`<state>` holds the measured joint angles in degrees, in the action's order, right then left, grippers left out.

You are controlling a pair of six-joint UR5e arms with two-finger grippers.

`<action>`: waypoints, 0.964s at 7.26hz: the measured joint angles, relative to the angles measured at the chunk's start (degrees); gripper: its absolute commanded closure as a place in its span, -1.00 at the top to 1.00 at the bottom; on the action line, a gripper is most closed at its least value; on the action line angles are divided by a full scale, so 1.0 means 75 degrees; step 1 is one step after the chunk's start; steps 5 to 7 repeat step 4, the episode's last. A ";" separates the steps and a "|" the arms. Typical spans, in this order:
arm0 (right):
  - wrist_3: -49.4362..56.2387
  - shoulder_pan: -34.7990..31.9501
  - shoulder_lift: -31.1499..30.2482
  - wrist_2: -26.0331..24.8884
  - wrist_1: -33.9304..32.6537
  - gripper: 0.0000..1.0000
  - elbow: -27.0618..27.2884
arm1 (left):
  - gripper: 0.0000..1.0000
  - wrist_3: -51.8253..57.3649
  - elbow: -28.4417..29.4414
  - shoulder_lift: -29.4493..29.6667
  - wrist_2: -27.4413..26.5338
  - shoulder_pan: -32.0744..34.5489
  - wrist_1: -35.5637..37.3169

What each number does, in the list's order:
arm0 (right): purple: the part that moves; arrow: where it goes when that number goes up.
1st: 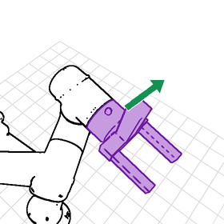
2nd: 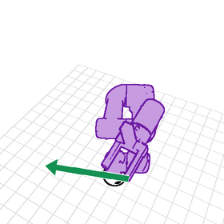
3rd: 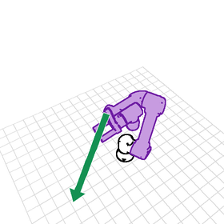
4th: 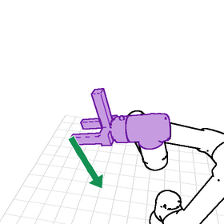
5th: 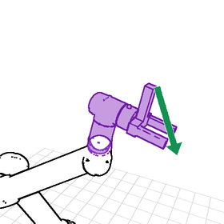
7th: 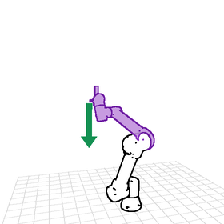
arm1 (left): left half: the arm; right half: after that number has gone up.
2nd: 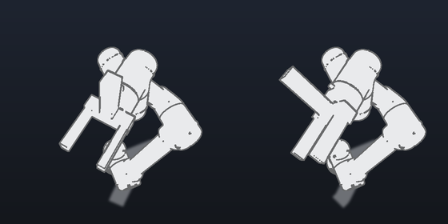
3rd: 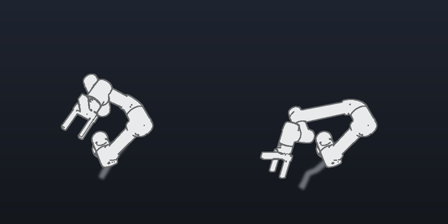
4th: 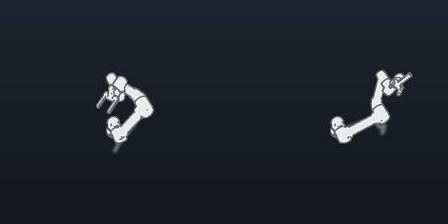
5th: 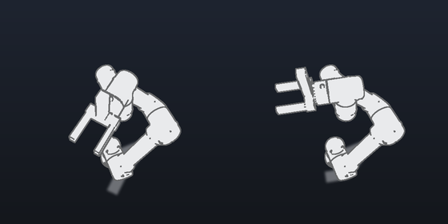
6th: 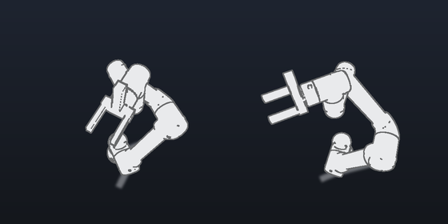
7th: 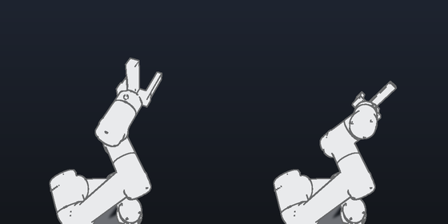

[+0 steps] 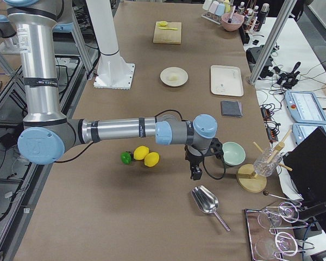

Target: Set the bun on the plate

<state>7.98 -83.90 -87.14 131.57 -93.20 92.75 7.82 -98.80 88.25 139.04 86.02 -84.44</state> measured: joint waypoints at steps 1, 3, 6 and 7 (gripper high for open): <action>-0.0005 0.0001 -0.0031 0.0004 -0.0003 1.00 0.0050 | 0.96 -0.0013 -0.0036 -0.0074 -0.0015 0.0015 -0.0014; -0.0009 -0.0003 -0.0047 0.0008 -0.0005 1.00 0.0150 | 0.96 -0.0031 -0.0098 -0.0208 0.0002 0.0050 -0.0032; -0.0012 -0.0004 -0.0046 -0.0007 0.0000 1.00 0.0174 | 0.96 -0.0037 -0.0166 -0.0210 0.0021 0.0049 -0.0027; -0.0012 -0.0004 -0.0046 -0.0007 0.0000 1.00 0.0174 | 0.96 -0.0037 -0.0166 -0.0210 0.0021 0.0049 -0.0027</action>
